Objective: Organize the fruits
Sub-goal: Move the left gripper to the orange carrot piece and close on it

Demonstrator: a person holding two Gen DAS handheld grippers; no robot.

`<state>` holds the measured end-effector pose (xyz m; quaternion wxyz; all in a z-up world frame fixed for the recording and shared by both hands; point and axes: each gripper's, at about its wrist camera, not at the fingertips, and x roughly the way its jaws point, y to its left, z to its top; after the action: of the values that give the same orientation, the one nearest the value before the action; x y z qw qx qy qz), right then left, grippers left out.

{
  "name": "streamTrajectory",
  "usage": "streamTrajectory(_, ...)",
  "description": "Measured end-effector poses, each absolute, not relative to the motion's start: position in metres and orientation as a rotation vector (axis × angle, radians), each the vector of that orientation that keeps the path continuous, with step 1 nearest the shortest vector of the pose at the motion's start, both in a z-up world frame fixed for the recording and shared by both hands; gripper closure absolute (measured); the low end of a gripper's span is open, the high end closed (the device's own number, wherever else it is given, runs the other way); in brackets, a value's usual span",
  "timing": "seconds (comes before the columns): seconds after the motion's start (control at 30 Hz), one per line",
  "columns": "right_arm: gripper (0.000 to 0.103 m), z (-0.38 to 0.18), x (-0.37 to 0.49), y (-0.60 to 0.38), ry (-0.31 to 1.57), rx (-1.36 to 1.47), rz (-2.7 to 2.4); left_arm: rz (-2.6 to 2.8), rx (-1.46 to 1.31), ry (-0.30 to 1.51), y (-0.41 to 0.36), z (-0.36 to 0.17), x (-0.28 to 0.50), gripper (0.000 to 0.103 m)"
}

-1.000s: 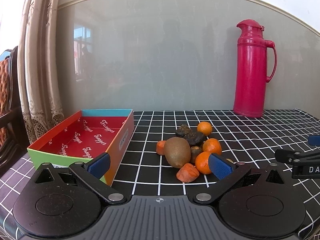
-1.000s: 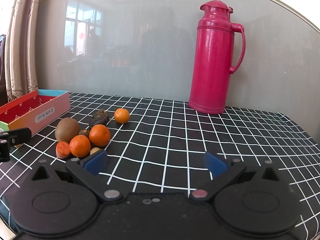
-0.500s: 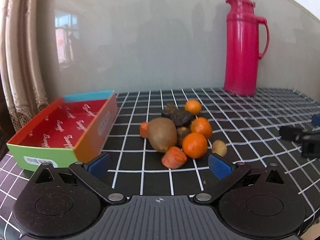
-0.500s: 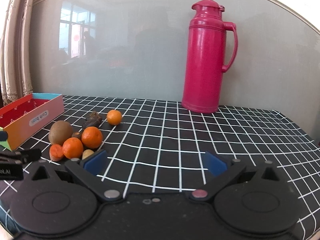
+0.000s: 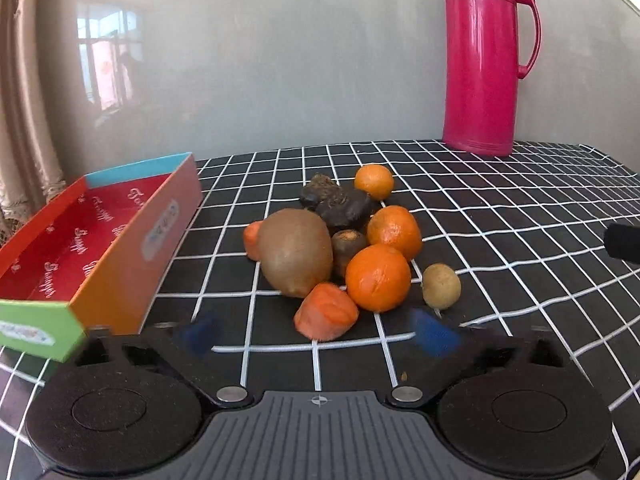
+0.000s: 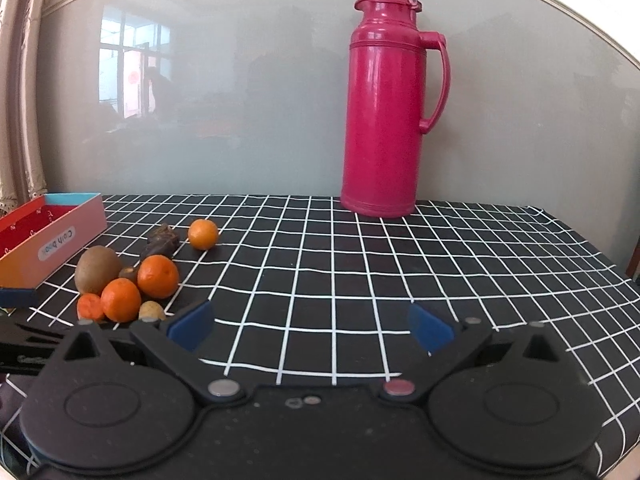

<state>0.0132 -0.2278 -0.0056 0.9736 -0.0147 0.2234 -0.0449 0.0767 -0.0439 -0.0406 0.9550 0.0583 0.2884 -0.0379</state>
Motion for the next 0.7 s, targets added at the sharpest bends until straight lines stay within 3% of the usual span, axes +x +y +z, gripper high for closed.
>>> streamTrajectory(0.03, 0.0, -0.006, 0.014, -0.228, 0.452, -0.03, -0.096, -0.079, 0.117, 0.598, -0.044, -0.042, 0.081, 0.038)
streamTrajectory(0.27, 0.0, -0.008, 0.022, -0.232, 0.467, -0.011, -0.116, -0.082, 0.12, 0.6, -0.045, -0.045, 0.087, 0.041)
streamTrajectory(0.33, 0.0, -0.009, 0.022, -0.231, 0.467, -0.013, -0.115, -0.106, 0.102, 0.603, -0.045, -0.044, 0.084, 0.06)
streamTrajectory(0.43, 0.0, -0.009, 0.022, -0.228, 0.464, -0.018, -0.106, -0.104, 0.143, 0.591, -0.052, -0.044, 0.081, 0.067)
streamTrajectory(0.7, 0.0, -0.009, 0.021, -0.227, 0.463, -0.024, -0.108, -0.111, 0.113, 0.58, -0.045, -0.038, 0.076, 0.07)
